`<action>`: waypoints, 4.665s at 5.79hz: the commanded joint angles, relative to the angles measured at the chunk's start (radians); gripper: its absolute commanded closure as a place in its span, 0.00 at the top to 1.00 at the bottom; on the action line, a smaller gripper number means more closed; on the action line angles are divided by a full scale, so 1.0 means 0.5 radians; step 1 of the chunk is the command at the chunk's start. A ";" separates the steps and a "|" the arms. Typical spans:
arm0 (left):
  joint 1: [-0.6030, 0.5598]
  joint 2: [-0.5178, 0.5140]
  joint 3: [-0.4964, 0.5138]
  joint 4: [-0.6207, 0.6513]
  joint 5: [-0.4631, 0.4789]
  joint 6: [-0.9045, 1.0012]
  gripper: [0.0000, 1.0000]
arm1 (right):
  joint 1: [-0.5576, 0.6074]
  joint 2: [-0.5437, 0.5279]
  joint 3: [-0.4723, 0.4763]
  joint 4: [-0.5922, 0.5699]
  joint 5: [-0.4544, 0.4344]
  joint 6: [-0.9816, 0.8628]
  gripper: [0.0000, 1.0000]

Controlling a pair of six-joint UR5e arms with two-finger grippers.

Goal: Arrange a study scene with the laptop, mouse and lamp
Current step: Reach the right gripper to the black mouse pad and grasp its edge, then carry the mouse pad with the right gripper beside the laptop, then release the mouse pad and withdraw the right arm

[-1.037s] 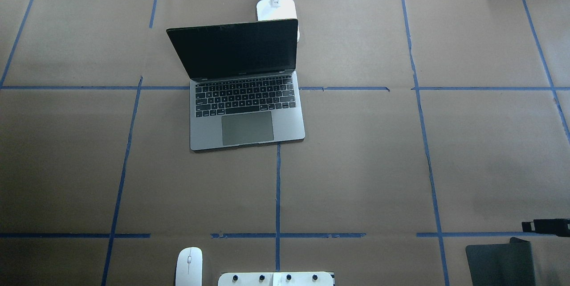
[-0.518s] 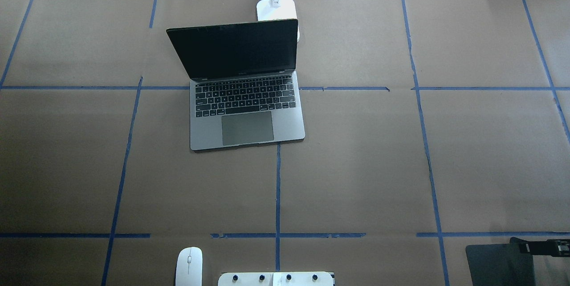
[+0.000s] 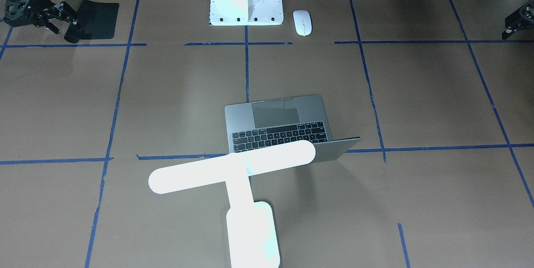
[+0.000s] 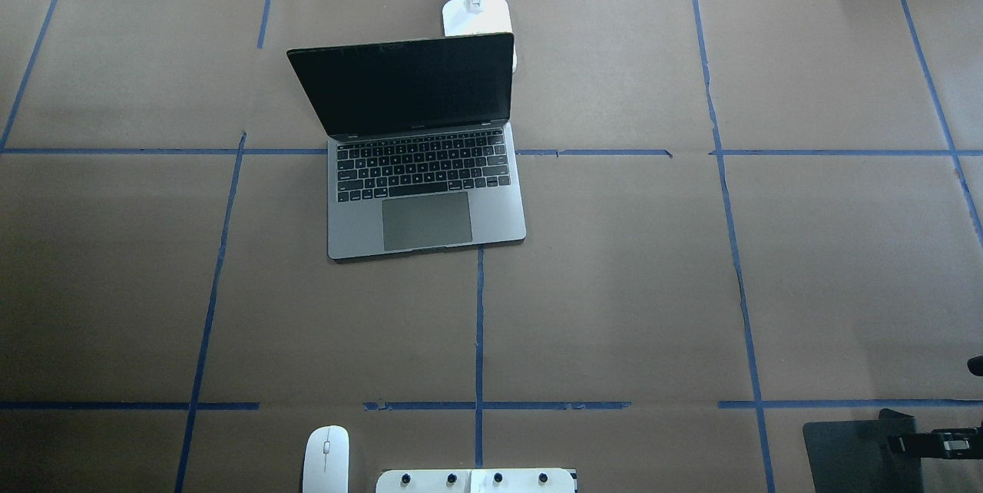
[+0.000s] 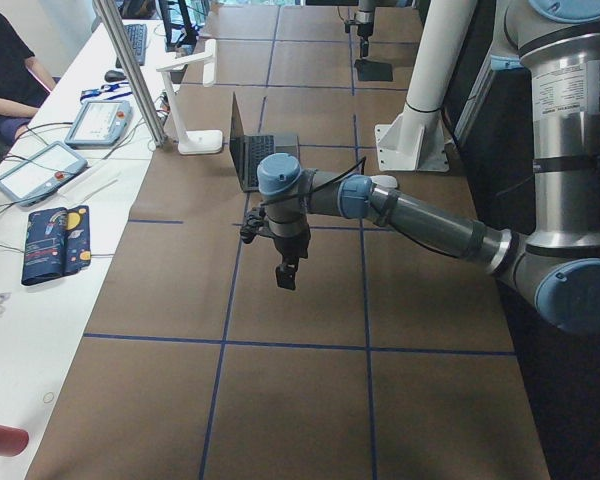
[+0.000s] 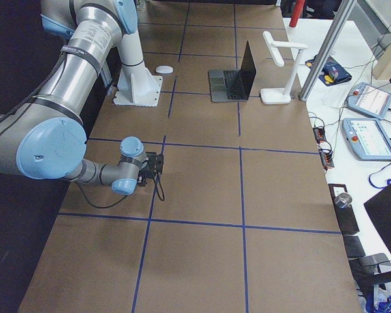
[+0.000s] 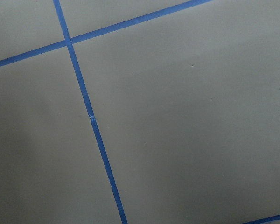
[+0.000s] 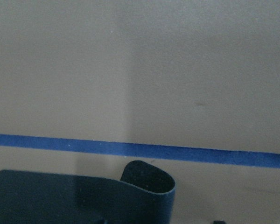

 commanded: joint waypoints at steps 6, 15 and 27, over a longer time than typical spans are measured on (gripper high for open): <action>0.000 -0.004 0.000 0.001 -0.003 -0.003 1.00 | 0.372 0.233 0.004 0.249 0.031 0.001 0.00; 0.000 -0.010 -0.003 0.001 -0.067 -0.015 1.00 | 1.060 1.956 -0.513 -1.064 0.325 -0.024 0.00; 0.620 -0.068 -0.141 -0.639 0.039 -0.674 1.00 | 1.988 1.782 -0.337 -2.595 0.838 -2.250 1.00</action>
